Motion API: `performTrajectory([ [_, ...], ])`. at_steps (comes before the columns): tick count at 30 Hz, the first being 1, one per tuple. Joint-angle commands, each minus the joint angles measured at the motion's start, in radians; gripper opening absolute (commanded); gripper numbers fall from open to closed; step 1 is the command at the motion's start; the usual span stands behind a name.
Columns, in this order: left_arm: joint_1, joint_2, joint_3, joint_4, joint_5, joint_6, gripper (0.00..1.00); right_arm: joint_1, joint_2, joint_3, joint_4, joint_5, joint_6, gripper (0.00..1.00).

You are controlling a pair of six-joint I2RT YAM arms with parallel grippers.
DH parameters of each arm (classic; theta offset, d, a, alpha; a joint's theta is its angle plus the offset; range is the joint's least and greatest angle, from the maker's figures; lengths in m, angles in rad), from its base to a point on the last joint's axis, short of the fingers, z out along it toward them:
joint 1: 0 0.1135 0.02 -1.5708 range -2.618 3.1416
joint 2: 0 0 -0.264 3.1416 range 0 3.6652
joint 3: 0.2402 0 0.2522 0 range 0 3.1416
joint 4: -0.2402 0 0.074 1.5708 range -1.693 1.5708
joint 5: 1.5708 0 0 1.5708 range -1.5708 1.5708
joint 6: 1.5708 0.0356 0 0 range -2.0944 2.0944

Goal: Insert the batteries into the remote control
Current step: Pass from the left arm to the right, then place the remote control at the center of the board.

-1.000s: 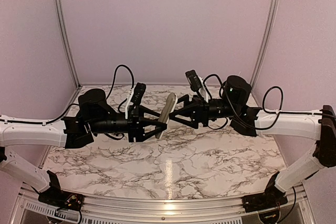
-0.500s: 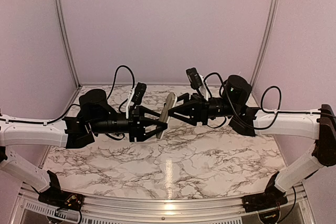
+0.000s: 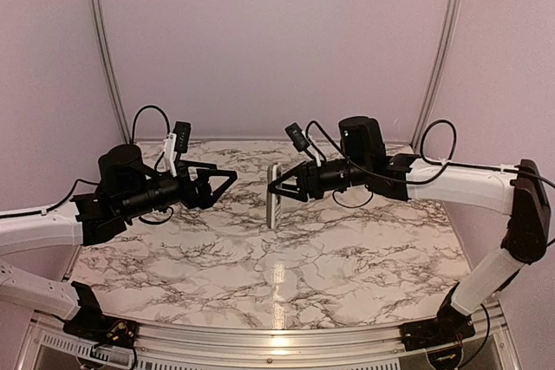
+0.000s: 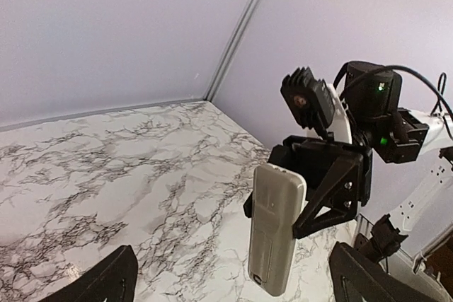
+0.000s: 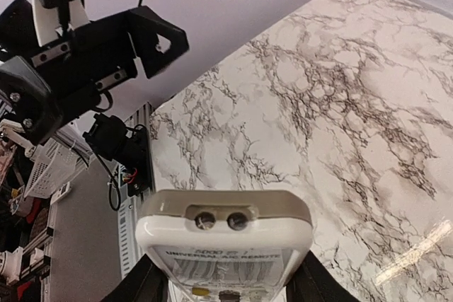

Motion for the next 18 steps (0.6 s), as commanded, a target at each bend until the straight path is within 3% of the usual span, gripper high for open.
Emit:
performTrajectory([
  [1, 0.036, -0.052, -0.021, -0.148, -0.271, -0.085, 0.99, -0.006, 0.105, 0.101, -0.333, 0.121, -0.101, 0.26],
  [7, 0.054, -0.005, 0.024, -0.3, -0.399, -0.143, 0.99, -0.009, 0.242, 0.218, -0.519, 0.191, -0.163, 0.26],
  [18, 0.055, 0.024, -0.04, -0.254, -0.38, -0.181, 0.99, -0.01, 0.482, 0.444, -0.708, 0.248, -0.22, 0.27],
])
